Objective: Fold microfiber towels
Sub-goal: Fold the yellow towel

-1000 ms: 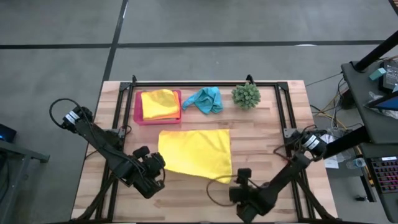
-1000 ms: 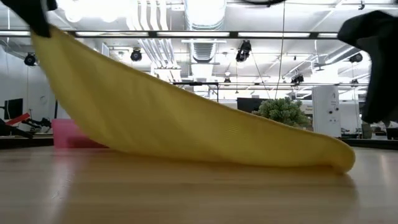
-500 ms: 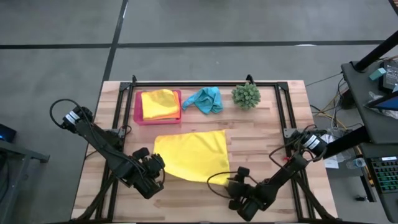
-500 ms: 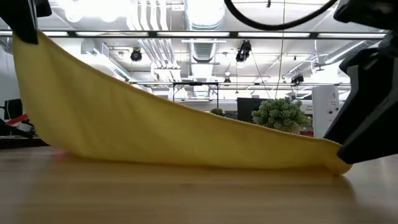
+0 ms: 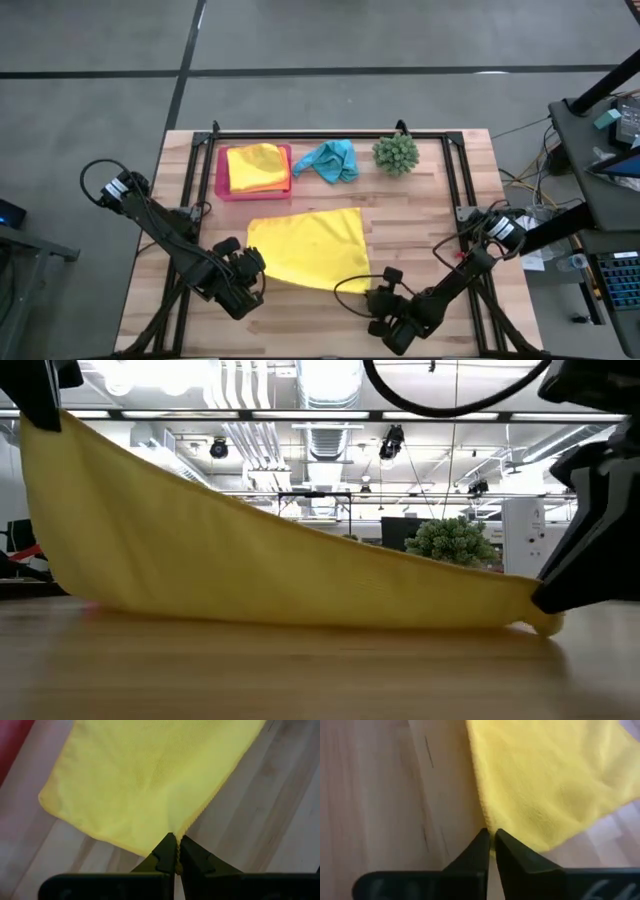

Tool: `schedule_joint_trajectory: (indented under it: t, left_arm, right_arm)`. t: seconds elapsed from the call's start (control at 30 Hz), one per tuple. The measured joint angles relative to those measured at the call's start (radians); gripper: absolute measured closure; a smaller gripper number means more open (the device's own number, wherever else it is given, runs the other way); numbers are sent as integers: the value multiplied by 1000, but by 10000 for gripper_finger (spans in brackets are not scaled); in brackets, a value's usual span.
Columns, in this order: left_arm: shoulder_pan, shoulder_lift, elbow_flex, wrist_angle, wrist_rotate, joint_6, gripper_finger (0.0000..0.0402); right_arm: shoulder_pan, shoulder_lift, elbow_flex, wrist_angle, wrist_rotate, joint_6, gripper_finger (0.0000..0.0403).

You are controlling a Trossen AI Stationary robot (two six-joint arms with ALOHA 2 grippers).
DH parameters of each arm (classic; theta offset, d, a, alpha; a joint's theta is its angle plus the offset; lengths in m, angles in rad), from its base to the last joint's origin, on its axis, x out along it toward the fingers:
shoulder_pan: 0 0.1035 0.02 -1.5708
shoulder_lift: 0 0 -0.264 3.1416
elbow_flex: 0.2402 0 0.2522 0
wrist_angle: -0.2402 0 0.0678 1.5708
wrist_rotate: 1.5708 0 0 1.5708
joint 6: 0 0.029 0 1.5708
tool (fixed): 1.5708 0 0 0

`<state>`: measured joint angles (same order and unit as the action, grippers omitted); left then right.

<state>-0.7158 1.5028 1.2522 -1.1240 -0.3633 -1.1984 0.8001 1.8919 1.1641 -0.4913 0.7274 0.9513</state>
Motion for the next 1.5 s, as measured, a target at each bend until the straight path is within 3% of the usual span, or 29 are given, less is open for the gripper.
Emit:
schedule_joint_trajectory:
  t: [0.2,0.3,0.5,0.67,0.87,1.13,1.5]
  left_arm:
    - [0,0,0,50,25,6,402]
    - [-8,0,-1,111,36,42,402]
    - [-53,0,-24,304,98,189,402]
    - [-101,11,-47,428,141,190,402]
    - [-128,61,-87,424,190,61,402]
    - [-127,114,-99,419,198,53,402]
    - [-120,111,-96,68,143,-78,402]
  right_arm:
    - [0,0,130,-337,-24,7,393]
    - [2,-1,200,-453,-49,-65,394]
    - [4,-2,259,-488,-201,-359,394]
    - [5,-2,279,-543,-238,-499,394]
    - [-21,-4,308,-603,-222,-592,394]
    - [-140,-6,310,-612,-165,-766,394]
    - [-355,-7,308,-622,-88,-952,394]
